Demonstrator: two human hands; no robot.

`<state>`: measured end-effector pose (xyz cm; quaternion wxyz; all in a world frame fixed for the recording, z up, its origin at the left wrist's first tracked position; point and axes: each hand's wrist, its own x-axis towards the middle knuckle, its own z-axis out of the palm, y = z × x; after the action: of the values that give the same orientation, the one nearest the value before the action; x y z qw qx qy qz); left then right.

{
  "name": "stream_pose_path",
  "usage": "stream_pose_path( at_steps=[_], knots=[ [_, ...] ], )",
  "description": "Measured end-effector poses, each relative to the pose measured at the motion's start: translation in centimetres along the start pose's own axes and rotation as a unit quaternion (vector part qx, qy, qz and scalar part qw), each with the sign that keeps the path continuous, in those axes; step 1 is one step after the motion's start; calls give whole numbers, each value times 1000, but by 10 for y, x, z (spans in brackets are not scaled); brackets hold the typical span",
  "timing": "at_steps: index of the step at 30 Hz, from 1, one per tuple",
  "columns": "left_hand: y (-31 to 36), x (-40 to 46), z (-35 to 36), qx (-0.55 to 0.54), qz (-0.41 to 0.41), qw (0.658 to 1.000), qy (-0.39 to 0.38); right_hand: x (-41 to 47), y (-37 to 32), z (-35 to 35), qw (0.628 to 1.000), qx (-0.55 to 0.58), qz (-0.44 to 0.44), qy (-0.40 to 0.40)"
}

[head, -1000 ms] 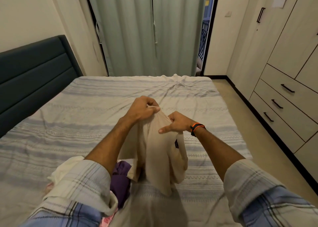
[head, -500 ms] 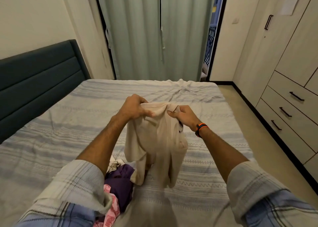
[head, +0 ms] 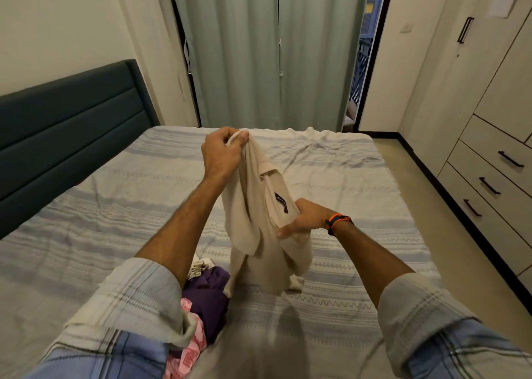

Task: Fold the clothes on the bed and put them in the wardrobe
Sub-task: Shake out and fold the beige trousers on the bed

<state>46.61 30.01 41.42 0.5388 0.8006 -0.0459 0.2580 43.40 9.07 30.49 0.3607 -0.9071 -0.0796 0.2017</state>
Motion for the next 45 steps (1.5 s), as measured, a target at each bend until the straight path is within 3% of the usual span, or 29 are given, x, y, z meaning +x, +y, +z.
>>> stream_pose_path(
  at_steps=[3, 10, 16, 21, 25, 34, 40, 42, 45],
  knots=[
    [-9, 9, -11, -7, -26, 999, 39, -8, 5, 1, 998, -51, -1, -43],
    [-25, 16, -30, -13, -88, 990, 107, -15, 12, -23, 998, -25, -27, -52],
    [-39, 16, -47, 21, -101, 988, 115, -6, 22, -56, 992, -23, -21, 122],
    [-54, 14, -54, 62, -109, 986, 106, -8, 14, -81, 951, 17, 12, 307],
    [-55, 6, -51, 145, -108, 978, 102, -11, 11, -91, 923, 22, 36, 381],
    [-67, 2, -37, 61, -119, 990, -49, -7, -6, -93, 872, 179, -62, 452],
    [-63, 1, -50, 90, -95, 960, -246, -4, -2, -109, 874, 167, -87, 447],
    [-63, 4, -49, 88, -64, 962, -250, -5, -3, -110, 877, 156, -88, 446],
    [-65, 6, -43, 91, -15, 976, -197, -8, -4, -112, 883, 118, -96, 445]
  ],
)
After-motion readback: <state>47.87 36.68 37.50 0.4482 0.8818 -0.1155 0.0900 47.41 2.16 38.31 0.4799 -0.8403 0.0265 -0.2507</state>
